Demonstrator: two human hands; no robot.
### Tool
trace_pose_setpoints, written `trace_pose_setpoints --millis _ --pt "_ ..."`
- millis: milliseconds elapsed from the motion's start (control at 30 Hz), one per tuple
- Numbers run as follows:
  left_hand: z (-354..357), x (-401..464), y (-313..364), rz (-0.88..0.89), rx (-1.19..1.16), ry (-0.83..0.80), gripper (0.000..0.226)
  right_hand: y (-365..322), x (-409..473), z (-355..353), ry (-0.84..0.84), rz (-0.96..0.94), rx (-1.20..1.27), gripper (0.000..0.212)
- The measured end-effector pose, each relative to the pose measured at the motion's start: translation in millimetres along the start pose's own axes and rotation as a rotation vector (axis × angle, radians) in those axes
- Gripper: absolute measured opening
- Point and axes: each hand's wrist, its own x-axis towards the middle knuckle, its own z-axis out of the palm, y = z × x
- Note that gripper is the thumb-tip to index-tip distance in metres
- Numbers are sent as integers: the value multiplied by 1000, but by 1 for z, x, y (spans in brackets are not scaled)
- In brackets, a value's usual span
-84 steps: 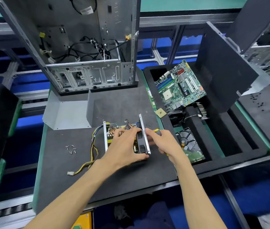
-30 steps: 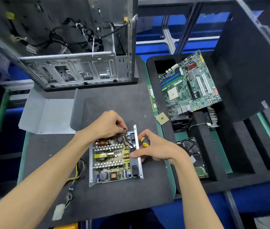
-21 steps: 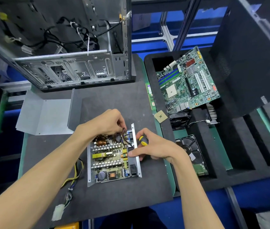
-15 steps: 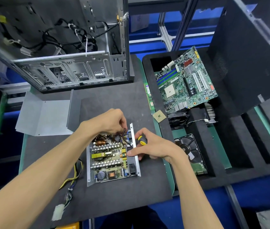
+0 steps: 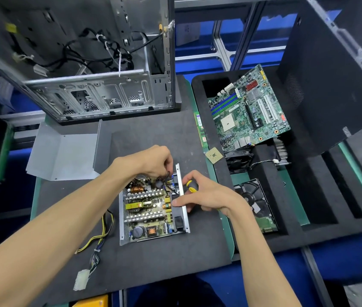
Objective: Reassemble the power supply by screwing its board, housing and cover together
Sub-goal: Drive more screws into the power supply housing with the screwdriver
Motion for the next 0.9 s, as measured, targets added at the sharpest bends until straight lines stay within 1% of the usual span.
trace_pose_setpoints --millis 100,300,367,467,600,767,900 --pt "-2 3 1 -2 -12 -10 31 0 0 0 4 2 1 67" --pt "-4 5 -1 -3 -7 -34 31 1 -1 1 11 6 3 69" --pt "-3 3 -5 -11 -39 -37 26 1 -1 1 9 8 -3 71" --pt "1 0 -14 -22 -124 -13 13 2 0 1 8 6 1 71" --pt "7 -2 -21 -17 -142 35 9 2 1 0 3 11 -11 70" --pt "2 2 -17 -21 -81 -19 16 1 1 -1 -2 12 -5 68" --pt "-5 10 -3 -18 74 -92 20 1 1 -1 -14 18 -3 67"
